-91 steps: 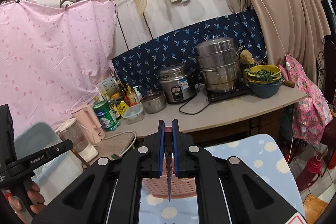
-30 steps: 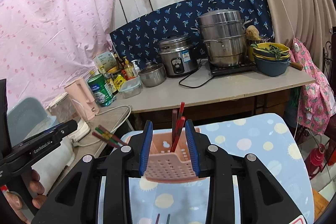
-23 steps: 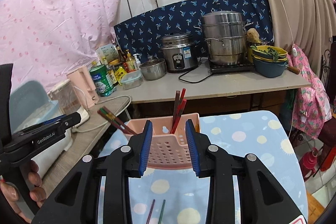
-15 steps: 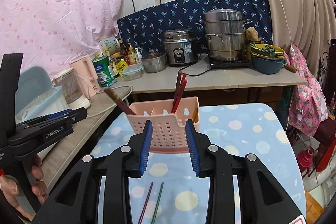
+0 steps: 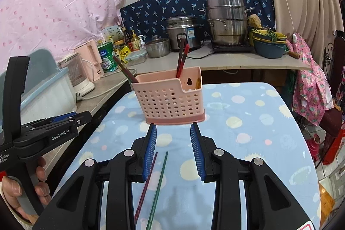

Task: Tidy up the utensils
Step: 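Move both open grippers back down to the remaining chopsticks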

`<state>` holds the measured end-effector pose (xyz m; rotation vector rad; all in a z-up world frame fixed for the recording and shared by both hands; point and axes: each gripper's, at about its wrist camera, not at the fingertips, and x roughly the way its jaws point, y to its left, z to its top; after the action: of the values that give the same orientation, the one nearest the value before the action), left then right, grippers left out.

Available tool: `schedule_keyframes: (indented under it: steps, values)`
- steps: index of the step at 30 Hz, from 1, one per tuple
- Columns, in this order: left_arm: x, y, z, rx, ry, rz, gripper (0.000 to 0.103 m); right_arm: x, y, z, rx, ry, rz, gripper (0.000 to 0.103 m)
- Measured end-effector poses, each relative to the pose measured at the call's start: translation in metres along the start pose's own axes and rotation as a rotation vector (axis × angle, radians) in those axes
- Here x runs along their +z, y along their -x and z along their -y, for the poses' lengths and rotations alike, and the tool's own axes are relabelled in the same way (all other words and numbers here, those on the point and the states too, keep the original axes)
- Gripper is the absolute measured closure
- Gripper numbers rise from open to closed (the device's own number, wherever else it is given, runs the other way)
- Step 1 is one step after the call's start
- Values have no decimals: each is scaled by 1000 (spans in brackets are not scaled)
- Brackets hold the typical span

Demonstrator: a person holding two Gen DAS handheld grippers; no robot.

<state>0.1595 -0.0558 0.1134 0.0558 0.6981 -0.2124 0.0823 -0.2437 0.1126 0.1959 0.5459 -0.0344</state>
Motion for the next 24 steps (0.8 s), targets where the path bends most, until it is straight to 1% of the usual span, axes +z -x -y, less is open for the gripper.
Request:
schedule_keyframes:
  steps: [10, 16, 24]
  values:
    - [-32, 1, -2, -11, 9, -39, 69, -32, 3, 1, 1, -31, -47, 71]
    - [-53, -2, -6, -10, 8, -69, 69, -60, 2, -6, -2, -18, -88, 71]
    - [-85, -13, -14, -1, 9, -133, 69, -102, -4, -15, 10, -7, -168, 71]
